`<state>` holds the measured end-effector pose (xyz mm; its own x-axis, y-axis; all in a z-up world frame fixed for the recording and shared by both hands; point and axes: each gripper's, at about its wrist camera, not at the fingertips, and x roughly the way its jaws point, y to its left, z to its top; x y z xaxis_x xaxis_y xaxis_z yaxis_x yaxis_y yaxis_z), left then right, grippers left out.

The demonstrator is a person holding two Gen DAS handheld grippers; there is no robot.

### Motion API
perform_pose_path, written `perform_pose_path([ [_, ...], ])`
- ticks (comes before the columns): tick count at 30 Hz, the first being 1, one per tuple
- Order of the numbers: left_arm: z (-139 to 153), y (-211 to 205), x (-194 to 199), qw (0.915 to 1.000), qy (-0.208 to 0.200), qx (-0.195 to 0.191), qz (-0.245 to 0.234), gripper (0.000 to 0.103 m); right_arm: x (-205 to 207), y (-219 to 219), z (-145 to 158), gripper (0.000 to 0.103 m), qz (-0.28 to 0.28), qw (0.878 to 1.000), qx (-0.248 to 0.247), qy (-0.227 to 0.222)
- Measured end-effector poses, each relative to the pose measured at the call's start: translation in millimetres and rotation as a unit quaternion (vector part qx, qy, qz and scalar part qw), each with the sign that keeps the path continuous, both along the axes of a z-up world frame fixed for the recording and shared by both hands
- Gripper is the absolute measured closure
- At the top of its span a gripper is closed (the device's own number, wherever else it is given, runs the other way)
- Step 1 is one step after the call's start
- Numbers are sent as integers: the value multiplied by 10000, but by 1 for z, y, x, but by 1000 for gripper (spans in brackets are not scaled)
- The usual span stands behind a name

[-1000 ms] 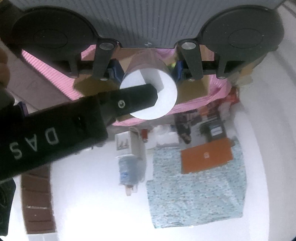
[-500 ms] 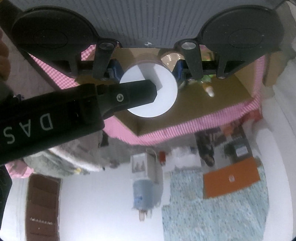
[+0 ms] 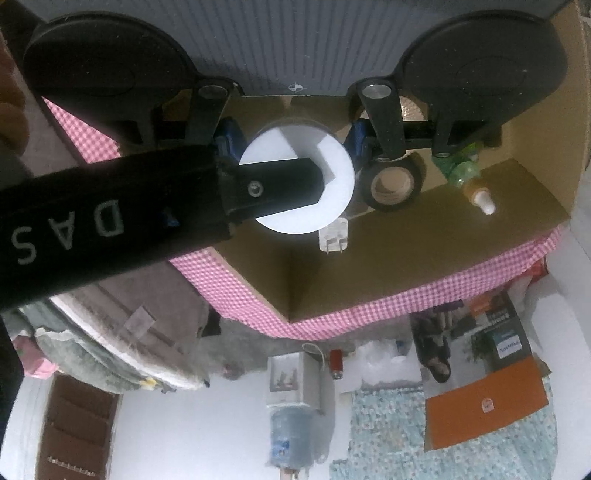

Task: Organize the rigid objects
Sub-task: 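Lower the supplement bottle upright into the box and open the right gripper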

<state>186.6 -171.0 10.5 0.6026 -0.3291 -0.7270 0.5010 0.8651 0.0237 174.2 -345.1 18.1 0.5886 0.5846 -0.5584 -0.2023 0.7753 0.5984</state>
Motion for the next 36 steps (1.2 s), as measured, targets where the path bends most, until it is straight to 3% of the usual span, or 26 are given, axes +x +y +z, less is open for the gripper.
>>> perform_pose_path([
  [6, -4, -9, 5, 9999, 71, 42, -60, 50, 10, 0, 0, 50, 30, 9996, -265, 11],
  [22, -19, -18, 18, 9990, 338, 146, -237, 49, 30, -16, -2, 39, -78, 9991, -375, 174],
  [25, -19, -16, 17, 9990, 320, 86, -304, 46, 31, -18, -2, 39, -97, 9993, -329, 167],
  [29, -14, -12, 15, 9992, 195, 37, -349, 30, 32, -19, 0, 39, -132, 9992, -346, 129],
  [36, 2, 8, -1, 9989, 46, -200, -424, 20, 26, -20, 13, 39, -265, 9990, -351, -34],
])
